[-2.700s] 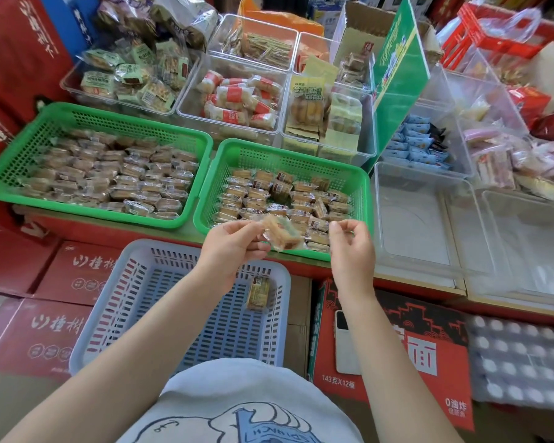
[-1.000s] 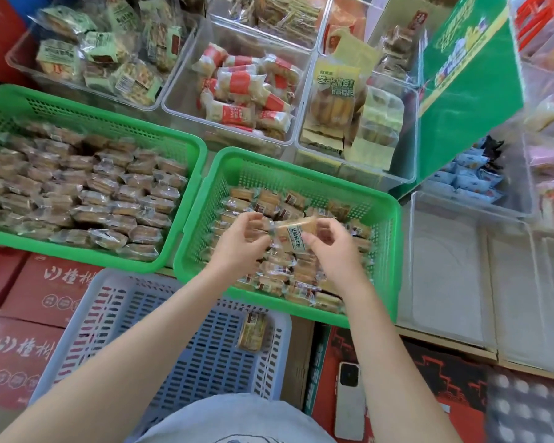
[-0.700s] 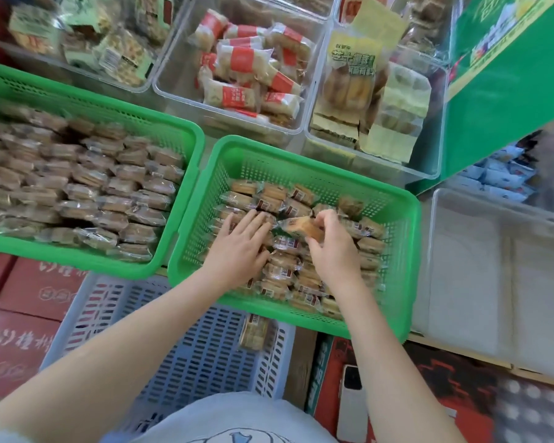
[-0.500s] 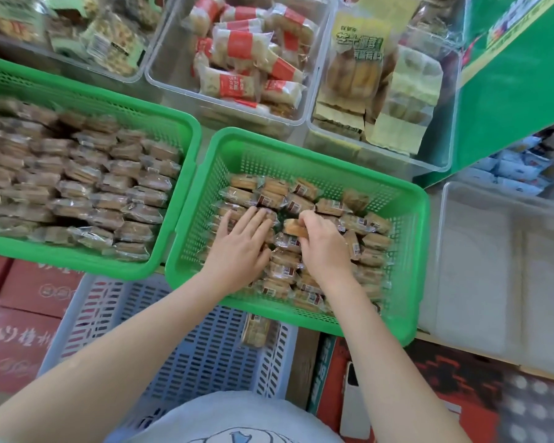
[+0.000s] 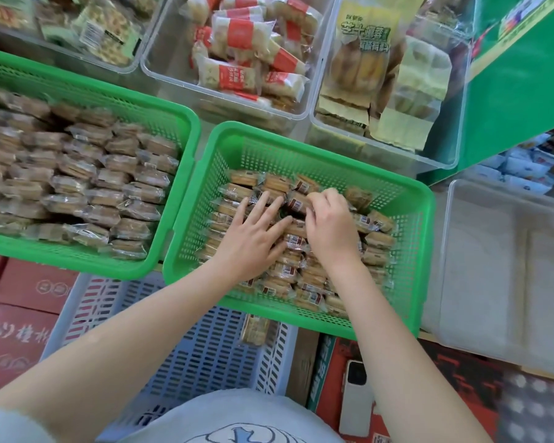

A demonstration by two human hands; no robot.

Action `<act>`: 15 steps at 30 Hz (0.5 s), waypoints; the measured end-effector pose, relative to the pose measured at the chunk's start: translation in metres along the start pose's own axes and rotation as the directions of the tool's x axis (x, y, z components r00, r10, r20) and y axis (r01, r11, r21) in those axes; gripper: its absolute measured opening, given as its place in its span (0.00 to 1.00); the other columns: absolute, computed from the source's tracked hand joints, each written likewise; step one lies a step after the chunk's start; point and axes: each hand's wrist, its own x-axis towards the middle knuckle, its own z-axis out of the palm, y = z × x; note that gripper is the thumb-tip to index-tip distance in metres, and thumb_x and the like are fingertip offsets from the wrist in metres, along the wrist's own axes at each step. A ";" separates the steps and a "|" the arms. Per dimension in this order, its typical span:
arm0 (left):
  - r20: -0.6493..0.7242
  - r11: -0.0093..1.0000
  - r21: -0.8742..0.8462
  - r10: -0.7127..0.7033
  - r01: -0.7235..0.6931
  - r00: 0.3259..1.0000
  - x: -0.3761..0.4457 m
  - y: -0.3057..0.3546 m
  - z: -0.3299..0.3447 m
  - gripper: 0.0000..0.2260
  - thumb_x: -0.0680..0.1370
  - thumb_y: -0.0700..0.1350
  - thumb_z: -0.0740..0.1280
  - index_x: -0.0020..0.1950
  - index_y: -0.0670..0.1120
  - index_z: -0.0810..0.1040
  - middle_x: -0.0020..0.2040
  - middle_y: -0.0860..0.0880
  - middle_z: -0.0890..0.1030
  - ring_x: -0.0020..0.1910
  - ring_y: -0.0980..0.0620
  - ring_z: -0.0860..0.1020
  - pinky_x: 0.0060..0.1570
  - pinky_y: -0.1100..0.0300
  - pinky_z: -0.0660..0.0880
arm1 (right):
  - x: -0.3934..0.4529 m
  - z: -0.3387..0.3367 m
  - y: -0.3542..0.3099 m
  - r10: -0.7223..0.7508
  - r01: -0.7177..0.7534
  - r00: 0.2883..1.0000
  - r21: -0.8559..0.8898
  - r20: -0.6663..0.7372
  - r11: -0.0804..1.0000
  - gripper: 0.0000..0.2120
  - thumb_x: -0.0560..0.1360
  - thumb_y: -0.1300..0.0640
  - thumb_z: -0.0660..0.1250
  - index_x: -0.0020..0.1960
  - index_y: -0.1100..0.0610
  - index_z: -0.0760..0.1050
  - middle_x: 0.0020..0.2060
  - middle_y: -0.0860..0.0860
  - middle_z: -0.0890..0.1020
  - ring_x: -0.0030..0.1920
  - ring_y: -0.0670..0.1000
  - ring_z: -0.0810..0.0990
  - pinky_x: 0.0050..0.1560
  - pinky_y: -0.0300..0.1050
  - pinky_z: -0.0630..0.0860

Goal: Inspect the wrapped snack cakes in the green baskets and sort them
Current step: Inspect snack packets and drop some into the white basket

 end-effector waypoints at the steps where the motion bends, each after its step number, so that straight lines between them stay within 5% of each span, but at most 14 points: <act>1: 0.008 1.000 0.003 -0.006 0.006 1.000 0.000 0.001 -0.001 0.26 0.85 0.61 0.48 0.81 0.54 0.59 0.83 0.46 0.48 0.82 0.44 0.42 0.78 0.39 0.41 | 0.007 0.000 0.000 0.019 -0.018 0.999 -0.020 0.032 1.000 0.10 0.79 0.63 0.66 0.59 0.65 0.78 0.50 0.58 0.78 0.52 0.58 0.76 0.52 0.53 0.77; 5: 0.046 1.000 -0.001 -0.028 0.028 0.999 0.001 0.003 -0.005 0.26 0.85 0.62 0.48 0.82 0.55 0.56 0.83 0.45 0.47 0.82 0.43 0.44 0.78 0.39 0.39 | 0.024 0.008 -0.003 0.098 -0.063 0.966 -0.150 0.238 0.987 0.15 0.79 0.56 0.68 0.62 0.62 0.74 0.58 0.57 0.75 0.59 0.57 0.73 0.58 0.50 0.72; 10: 0.082 0.999 -0.005 -0.044 0.045 0.996 0.003 0.002 -0.007 0.26 0.84 0.63 0.48 0.82 0.57 0.54 0.83 0.45 0.45 0.82 0.43 0.43 0.77 0.39 0.37 | 0.029 0.013 -0.008 0.176 -0.106 0.950 -0.263 0.259 0.959 0.11 0.79 0.61 0.68 0.60 0.60 0.73 0.60 0.57 0.72 0.59 0.58 0.72 0.55 0.50 0.73; 15: 0.101 0.999 0.002 -0.048 0.048 0.994 0.003 0.002 -0.009 0.26 0.84 0.63 0.48 0.82 0.58 0.54 0.83 0.45 0.45 0.82 0.43 0.43 0.77 0.37 0.38 | 0.028 0.009 -0.006 0.196 -0.122 0.931 -0.242 0.309 0.963 0.18 0.79 0.58 0.67 0.67 0.59 0.68 0.69 0.61 0.65 0.59 0.61 0.72 0.51 0.51 0.73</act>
